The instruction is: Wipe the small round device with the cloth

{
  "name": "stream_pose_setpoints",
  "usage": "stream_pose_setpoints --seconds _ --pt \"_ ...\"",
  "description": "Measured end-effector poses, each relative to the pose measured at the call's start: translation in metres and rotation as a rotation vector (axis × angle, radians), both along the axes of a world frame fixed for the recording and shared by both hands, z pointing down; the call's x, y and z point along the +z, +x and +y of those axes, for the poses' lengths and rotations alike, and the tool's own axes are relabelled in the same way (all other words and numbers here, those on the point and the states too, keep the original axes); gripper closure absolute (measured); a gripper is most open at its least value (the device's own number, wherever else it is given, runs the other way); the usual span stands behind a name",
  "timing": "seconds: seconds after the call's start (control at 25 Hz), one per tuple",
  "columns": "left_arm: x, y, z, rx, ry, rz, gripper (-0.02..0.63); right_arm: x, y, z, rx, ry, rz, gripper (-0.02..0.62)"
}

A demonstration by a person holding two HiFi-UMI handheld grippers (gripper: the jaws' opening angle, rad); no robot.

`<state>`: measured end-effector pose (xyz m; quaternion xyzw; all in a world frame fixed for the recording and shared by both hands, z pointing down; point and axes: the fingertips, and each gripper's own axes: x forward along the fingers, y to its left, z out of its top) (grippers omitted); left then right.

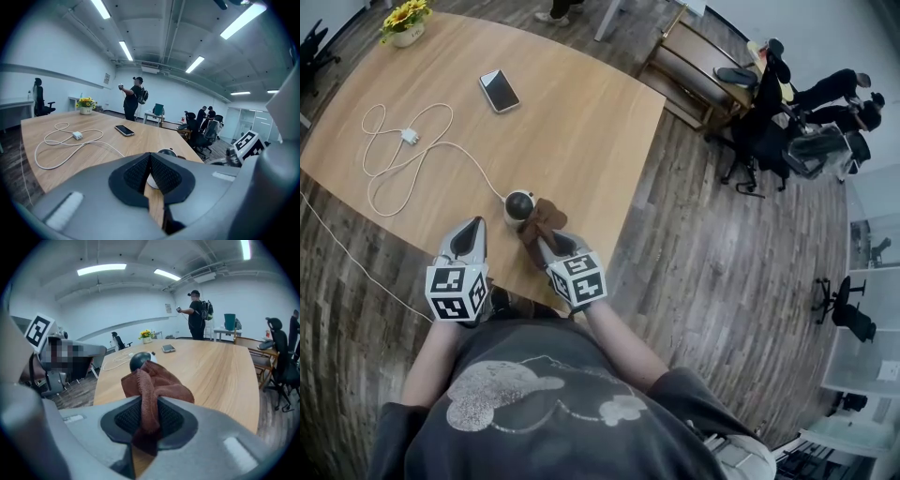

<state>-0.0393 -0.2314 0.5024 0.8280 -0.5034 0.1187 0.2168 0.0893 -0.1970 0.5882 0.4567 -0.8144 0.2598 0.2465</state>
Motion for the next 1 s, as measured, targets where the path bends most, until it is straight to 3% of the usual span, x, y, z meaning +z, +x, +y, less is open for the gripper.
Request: stream_pose_setpoints --seconds 0.28,0.44,0.64,1.0 --pt "-0.024 0.011 -0.01 0.025 0.059 0.025 0.586 -0.094 0.032 -0.023 0.039 0.244 -0.139 0.525" --pt "-0.037 0.019 -0.014 0.046 0.088 0.024 0.587 -0.116 0.032 -0.052 0.04 0.305 -0.172 0.525" --pt "-0.04 0.023 -0.016 0.038 0.086 0.001 0.587 -0.094 0.012 -0.072 -0.052 0.239 -0.162 0.525" --pt "-0.029 0.016 -0.015 -0.018 0.047 -0.048 0.587 -0.045 0.017 -0.098 -0.094 0.127 -0.128 0.525"
